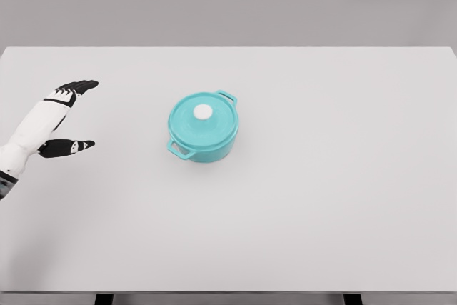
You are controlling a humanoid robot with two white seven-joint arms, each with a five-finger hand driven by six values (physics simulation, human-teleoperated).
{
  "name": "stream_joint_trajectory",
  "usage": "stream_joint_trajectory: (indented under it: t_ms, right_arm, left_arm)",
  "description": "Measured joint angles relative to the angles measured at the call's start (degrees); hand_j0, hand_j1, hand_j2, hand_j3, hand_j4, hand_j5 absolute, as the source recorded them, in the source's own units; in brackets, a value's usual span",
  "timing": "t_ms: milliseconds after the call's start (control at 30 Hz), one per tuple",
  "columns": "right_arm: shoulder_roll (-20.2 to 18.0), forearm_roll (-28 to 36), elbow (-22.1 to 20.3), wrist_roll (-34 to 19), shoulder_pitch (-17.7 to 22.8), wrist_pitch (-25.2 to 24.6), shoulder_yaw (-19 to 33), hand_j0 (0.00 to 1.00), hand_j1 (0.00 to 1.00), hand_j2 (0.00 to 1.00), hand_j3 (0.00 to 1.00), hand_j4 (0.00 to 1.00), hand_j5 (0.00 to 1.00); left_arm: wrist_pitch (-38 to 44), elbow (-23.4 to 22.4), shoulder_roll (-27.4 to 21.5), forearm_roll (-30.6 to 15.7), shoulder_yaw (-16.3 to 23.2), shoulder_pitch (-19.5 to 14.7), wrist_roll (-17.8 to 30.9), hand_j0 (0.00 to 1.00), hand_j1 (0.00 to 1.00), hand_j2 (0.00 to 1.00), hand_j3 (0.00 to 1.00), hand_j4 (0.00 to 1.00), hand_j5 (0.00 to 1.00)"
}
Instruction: Open the lid of the pot with left arm
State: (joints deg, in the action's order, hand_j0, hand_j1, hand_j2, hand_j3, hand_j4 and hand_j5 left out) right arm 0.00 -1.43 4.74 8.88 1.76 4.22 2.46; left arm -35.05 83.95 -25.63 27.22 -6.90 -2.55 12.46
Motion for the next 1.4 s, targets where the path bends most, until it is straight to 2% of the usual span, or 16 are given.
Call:
stream_joint_trajectory:
  t_ms: [333, 433, 467, 500, 567, 633, 733, 767, 833, 933, 1000, 1100, 1400]
  right_arm:
    - [0.0, 0.0, 0.0, 0.0, 0.0, 0.0, 0.0, 1.0, 1.0, 1.0, 1.0, 1.0, 1.0]
    - [0.0, 0.0, 0.0, 0.0, 0.0, 0.0, 0.0, 1.0, 1.0, 1.0, 1.0, 1.0, 1.0]
    - [0.0, 0.0, 0.0, 0.0, 0.0, 0.0, 0.0, 1.0, 1.0, 1.0, 1.0, 1.0, 1.0]
    - [0.0, 0.0, 0.0, 0.0, 0.0, 0.0, 0.0, 1.0, 1.0, 1.0, 1.0, 1.0, 1.0]
    - [0.0, 0.0, 0.0, 0.0, 0.0, 0.0, 0.0, 1.0, 1.0, 1.0, 1.0, 1.0, 1.0]
    - [0.0, 0.0, 0.0, 0.0, 0.0, 0.0, 0.0, 1.0, 1.0, 1.0, 1.0, 1.0, 1.0]
    - [0.0, 0.0, 0.0, 0.0, 0.0, 0.0, 0.0, 1.0, 1.0, 1.0, 1.0, 1.0, 1.0]
    - [0.0, 0.0, 0.0, 0.0, 0.0, 0.0, 0.0, 1.0, 1.0, 1.0, 1.0, 1.0, 1.0]
    - [0.0, 0.0, 0.0, 0.0, 0.0, 0.0, 0.0, 1.0, 1.0, 1.0, 1.0, 1.0, 1.0]
    - [0.0, 0.0, 0.0, 0.0, 0.0, 0.0, 0.0, 1.0, 1.0, 1.0, 1.0, 1.0, 1.0]
    - [0.0, 0.0, 0.0, 0.0, 0.0, 0.0, 0.0, 1.0, 1.0, 1.0, 1.0, 1.0, 1.0]
    - [0.0, 0.0, 0.0, 0.0, 0.0, 0.0, 0.0, 1.0, 1.0, 1.0, 1.0, 1.0, 1.0]
    - [0.0, 0.0, 0.0, 0.0, 0.0, 0.0, 0.0, 1.0, 1.0, 1.0, 1.0, 1.0, 1.0]
  left_arm:
    - [0.0, -0.2, 0.1, 0.2, 0.4, -1.0, 0.0, 1.0, 1.0, 1.0, 1.0, 1.0, 1.0]
    - [0.0, -0.9, 0.1, 0.6, 1.5, -5.4, 2.3, 1.0, 1.0, 1.0, 1.0, 1.0, 1.0]
    - [0.0, -1.4, 0.1, 0.5, 2.3, -9.0, 4.2, 1.0, 1.0, 1.0, 1.0, 1.0, 1.0]
    - [0.0, -2.0, 0.1, 0.4, 3.3, -10.2, 5.9, 1.0, 1.0, 1.0, 1.0, 1.0, 1.0]
    - [0.0, -2.6, 0.4, 0.4, 4.9, -10.8, 8.1, 0.97, 0.97, 0.97, 0.97, 0.97, 0.97]
    - [0.0, -3.0, 0.4, 0.3, 7.2, -14.4, 9.3, 0.96, 0.96, 0.96, 0.96, 0.96, 0.96]
    - [0.0, -3.1, 0.3, 0.2, 9.9, -15.7, 10.1, 0.87, 0.87, 0.87, 0.87, 0.87, 0.87]
    - [0.0, -3.0, 0.3, 0.0, 10.5, -16.3, 10.3, 0.8, 0.8, 0.8, 0.8, 0.8, 0.8]
    - [0.0, -2.5, 0.5, -0.3, 12.4, -17.8, 10.5, 0.79, 0.79, 0.79, 0.79, 0.79, 0.79]
    - [0.0, -0.3, 0.9, -0.4, 15.1, -18.4, 13.4, 0.79, 0.79, 0.79, 0.79, 0.79, 0.79]
    - [-0.1, 1.7, 2.0, -0.5, 15.8, -18.5, 17.1, 0.79, 0.79, 0.79, 0.79, 0.79, 0.79]
    - [-0.1, 3.5, 2.9, -0.6, 16.2, -18.4, 20.0, 0.78, 0.78, 0.78, 0.78, 0.78, 0.78]
    - [-0.1, 4.7, 5.0, -0.4, 16.3, -18.9, 21.7, 0.79, 0.79, 0.79, 0.79, 0.79, 0.79]
